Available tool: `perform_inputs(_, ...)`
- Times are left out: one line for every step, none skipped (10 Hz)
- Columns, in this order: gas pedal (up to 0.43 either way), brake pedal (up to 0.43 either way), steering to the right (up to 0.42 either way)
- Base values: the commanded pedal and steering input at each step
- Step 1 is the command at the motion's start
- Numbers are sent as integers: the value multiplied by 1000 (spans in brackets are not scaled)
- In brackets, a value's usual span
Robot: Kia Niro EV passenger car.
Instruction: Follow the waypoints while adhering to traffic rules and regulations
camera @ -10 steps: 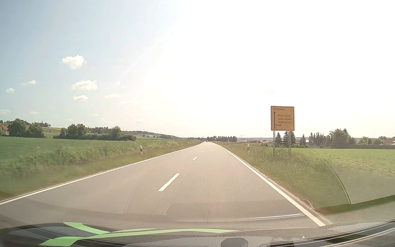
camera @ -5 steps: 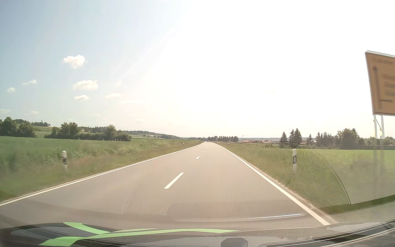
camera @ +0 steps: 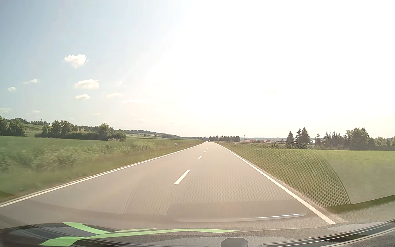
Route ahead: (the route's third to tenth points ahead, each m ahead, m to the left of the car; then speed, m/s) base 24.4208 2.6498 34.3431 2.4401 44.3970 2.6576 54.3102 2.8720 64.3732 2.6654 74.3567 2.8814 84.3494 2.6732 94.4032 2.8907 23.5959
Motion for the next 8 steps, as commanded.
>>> perform_inputs(157,0,-3)
perform_inputs(157,0,-1)
perform_inputs(157,0,2)
perform_inputs(169,0,3)
perform_inputs(169,0,3)
perform_inputs(169,0,3)
perform_inputs(169,0,2)
perform_inputs(169,0,1)
